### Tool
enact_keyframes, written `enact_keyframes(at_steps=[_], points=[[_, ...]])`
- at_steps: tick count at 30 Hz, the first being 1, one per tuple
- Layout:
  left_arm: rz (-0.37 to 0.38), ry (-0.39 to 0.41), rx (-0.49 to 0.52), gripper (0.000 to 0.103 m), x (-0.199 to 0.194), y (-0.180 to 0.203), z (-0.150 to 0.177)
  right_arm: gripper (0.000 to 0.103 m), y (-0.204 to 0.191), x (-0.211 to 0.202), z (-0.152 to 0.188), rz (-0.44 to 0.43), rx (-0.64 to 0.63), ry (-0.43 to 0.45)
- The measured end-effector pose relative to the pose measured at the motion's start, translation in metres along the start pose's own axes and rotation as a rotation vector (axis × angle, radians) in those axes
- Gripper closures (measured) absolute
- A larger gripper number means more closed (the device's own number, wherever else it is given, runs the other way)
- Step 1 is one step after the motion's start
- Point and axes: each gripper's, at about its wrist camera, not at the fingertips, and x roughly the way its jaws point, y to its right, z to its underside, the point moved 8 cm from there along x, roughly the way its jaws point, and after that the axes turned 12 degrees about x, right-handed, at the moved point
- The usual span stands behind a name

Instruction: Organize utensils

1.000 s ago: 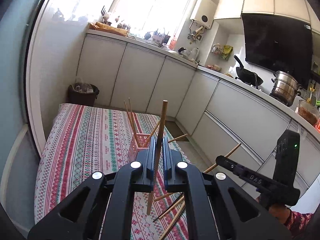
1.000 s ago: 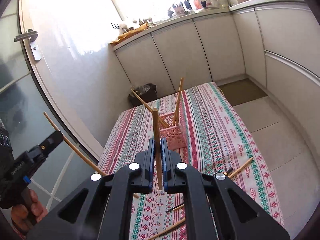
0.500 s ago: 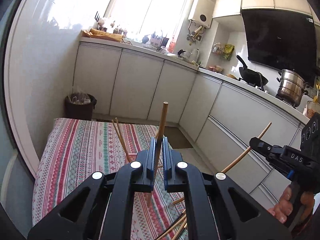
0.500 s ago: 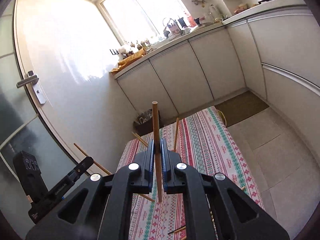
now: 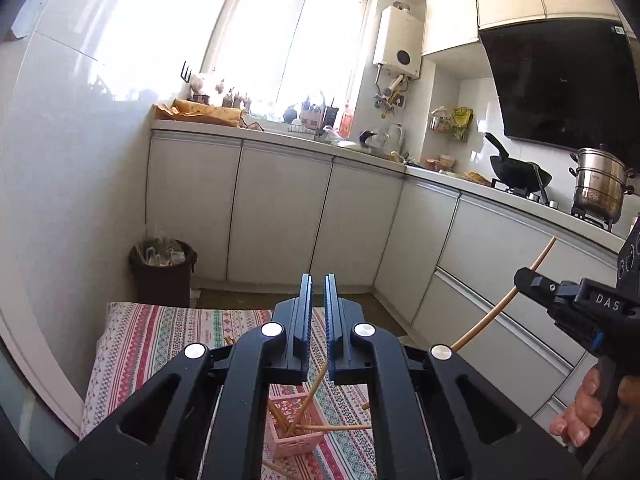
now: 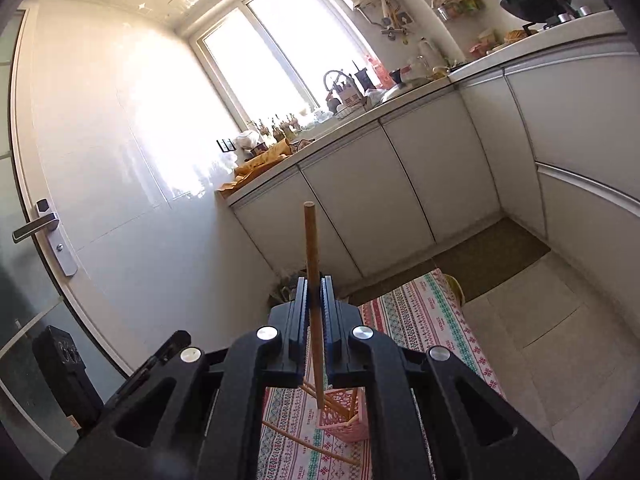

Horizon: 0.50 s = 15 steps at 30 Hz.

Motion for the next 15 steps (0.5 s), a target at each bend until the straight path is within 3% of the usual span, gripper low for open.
enact_keyframes(at_steps=[3, 5, 7, 8, 11, 12, 15], points=[[-0.015, -0.02, -0.032, 0.097, -0.005, -0.016, 0.005, 0.096, -0.001, 0.0, 0.004, -0.018, 0.008, -0.011], [-0.074, -0.11, -0.06, 0.089, -0.002, -0.035, 0.026, 0.096, -0.001, -0.003, 0.005, -0.029, 0.011, -0.015], [-0.128, -0.29, -0.087, 0.033, 0.013, -0.058, 0.069, 0.096, -0.001, -0.008, 0.006, -0.051, 0.037, -0.024], [-0.162, -0.402, -0.106, 0.026, 0.023, -0.073, 0.099, 0.096, -0.001, -0.009, 0.007, -0.063, 0.05, -0.028], [-0.208, -0.672, -0.213, 0.033, 0.049, -0.114, 0.183, 0.096, -0.003, -0.017, 0.01, -0.088, 0.062, -0.029], [-0.232, -0.746, -0.259, 0.04, 0.057, -0.126, 0.209, 0.096, -0.003, -0.019, 0.012, -0.093, 0.061, -0.031], [-0.267, -0.877, -0.389, 0.046, 0.076, -0.148, 0.263, 0.096, -0.001, -0.022, 0.021, -0.102, 0.068, -0.056]])
